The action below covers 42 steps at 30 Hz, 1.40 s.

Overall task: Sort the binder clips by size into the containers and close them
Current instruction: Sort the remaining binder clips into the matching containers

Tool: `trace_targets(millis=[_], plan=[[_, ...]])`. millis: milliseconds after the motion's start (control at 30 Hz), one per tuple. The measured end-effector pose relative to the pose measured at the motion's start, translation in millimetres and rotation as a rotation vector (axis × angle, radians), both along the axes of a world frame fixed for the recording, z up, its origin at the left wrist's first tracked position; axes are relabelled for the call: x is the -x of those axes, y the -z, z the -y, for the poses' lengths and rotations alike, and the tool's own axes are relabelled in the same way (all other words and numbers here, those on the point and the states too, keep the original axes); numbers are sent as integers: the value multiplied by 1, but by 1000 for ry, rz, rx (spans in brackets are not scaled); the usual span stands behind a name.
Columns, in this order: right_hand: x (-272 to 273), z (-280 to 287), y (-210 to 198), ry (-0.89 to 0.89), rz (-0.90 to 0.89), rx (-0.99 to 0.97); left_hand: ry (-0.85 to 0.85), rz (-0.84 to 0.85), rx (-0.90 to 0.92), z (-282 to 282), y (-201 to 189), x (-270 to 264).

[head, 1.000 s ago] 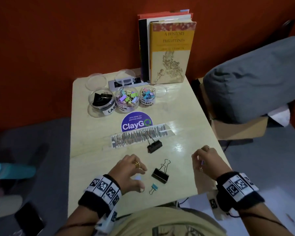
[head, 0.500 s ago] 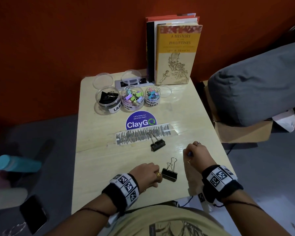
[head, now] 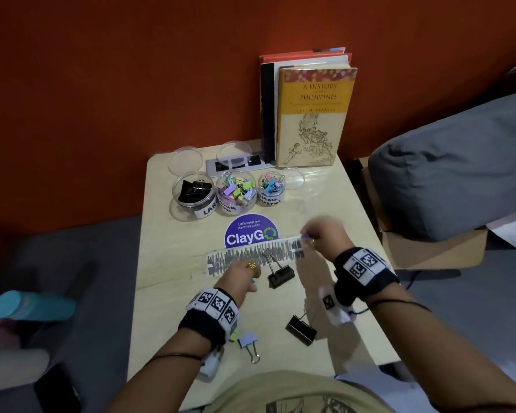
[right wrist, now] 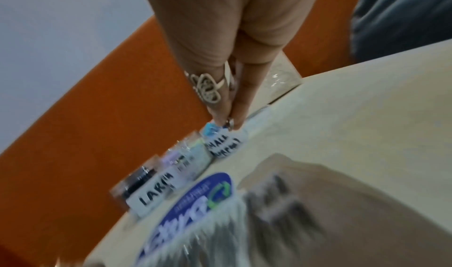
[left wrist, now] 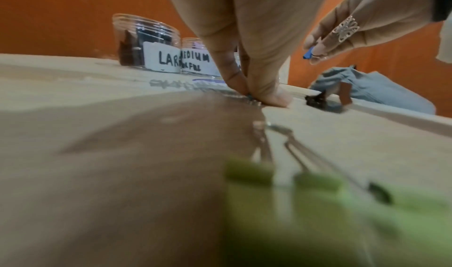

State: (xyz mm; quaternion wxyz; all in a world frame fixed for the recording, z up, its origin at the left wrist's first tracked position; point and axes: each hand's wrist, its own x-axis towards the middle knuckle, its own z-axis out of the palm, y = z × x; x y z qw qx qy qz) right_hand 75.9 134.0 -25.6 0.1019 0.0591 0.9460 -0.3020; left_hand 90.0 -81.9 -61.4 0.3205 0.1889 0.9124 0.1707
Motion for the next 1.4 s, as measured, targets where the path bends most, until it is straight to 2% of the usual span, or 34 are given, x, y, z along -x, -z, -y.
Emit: trace_targets(millis=[133,300,400,567,667,800,867,1033,1133,1300,1400], plan=[[49,19,-14,103,-91,217,-128,2,12,6,-2,17],[103,35,-13,161,-165,241,-95,39,-19,7,1,38],[118,36,-8,93,-153,208,-112,-90,-28,2,-4,61],[113,19,9,92,-264,156,-317,-367,-190,-22,-43,113],[110,12,12,30,-180,69,-431,-412,-282,-45,-56,143],[110,12,16,-131,-59,-6,-504,-404,-342,-67,-52,168],[110,11,18,-174,-50,-52,-471,-408,-299,-71,-44,176],[111,6,20,-270,-21,-241,-150,-440,48,-62,-20,179],[108,6,19,-244,-23,-218,-49,-412,25,-53,-14,171],[93,14,5,-169,-132,-67,52,-511,-46,-26,-35,146],[68,25,-7,-301,-157,-87,65,-530,-111,-1,-44,110]])
